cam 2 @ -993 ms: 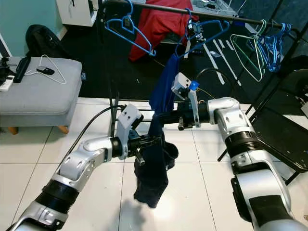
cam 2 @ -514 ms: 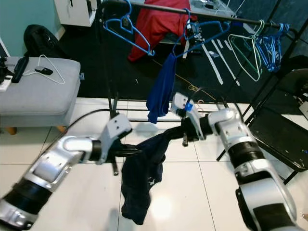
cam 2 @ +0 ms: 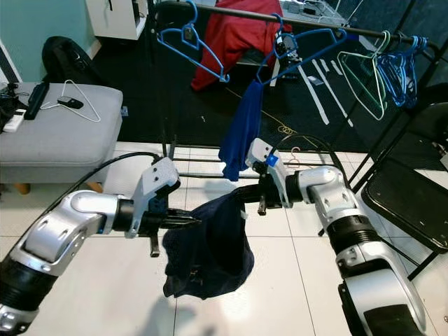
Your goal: Hang hanger
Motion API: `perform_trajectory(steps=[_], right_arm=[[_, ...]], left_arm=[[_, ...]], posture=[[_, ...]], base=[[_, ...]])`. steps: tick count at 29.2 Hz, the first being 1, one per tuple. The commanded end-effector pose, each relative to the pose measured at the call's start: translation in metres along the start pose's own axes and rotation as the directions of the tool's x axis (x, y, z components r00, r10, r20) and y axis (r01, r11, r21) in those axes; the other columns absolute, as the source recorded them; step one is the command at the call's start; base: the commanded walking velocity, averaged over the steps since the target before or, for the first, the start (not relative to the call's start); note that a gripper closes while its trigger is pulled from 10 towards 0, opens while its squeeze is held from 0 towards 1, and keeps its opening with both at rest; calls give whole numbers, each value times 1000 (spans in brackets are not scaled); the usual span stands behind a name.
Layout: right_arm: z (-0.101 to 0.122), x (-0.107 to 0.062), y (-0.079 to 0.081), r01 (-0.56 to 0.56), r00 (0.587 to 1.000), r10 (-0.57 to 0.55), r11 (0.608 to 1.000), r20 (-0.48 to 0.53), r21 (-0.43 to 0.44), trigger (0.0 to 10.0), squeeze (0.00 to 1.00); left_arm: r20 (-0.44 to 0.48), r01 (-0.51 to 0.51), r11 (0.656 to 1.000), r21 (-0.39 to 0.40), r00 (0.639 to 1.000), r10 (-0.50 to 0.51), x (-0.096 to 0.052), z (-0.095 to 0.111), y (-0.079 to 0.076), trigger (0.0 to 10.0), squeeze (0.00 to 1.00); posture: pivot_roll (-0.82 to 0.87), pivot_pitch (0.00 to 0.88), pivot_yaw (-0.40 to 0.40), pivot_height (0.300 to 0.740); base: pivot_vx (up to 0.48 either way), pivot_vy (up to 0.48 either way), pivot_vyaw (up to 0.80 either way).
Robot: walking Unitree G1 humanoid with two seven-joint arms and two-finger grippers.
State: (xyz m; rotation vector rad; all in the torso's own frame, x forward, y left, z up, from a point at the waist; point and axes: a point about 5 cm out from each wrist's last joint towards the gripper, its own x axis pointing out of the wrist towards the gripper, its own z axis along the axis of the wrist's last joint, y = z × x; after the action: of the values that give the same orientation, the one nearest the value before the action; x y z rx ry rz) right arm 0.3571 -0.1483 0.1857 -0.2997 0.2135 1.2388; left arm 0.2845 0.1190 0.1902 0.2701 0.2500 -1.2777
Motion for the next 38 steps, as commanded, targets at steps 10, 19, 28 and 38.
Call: perform_trajectory(steps=[10,19,28,38], right_arm=[[-26,5,3,195,971,-216,965,107,178,10000,1000],[-94,11,40,273,962,-256,892,-97,360,10000,0],[-122,20,46,749,553,-827,439,-103,497,10000,0],[-119,16,55,768,549,-835,484,-41,419,10000,0]], left_arm=[[-26,101,994,-41,994,-102,2,0,-12,0,0],[-129,-357,905,-233,933,335,15,-36,23,0,0],[-220,-754,421,-504,584,782,-2,-109,35,10000,0],[-228,-845,317,-431,441,868,-22,-136,16,10000,0]], posture=[[-54,77,-65,740],[-56,72,-42,740],[-54,64,0,740],[-52,78,-7,740]], base=[[0,0,0],[0,0,0],[0,0,0],[0,0,0]])
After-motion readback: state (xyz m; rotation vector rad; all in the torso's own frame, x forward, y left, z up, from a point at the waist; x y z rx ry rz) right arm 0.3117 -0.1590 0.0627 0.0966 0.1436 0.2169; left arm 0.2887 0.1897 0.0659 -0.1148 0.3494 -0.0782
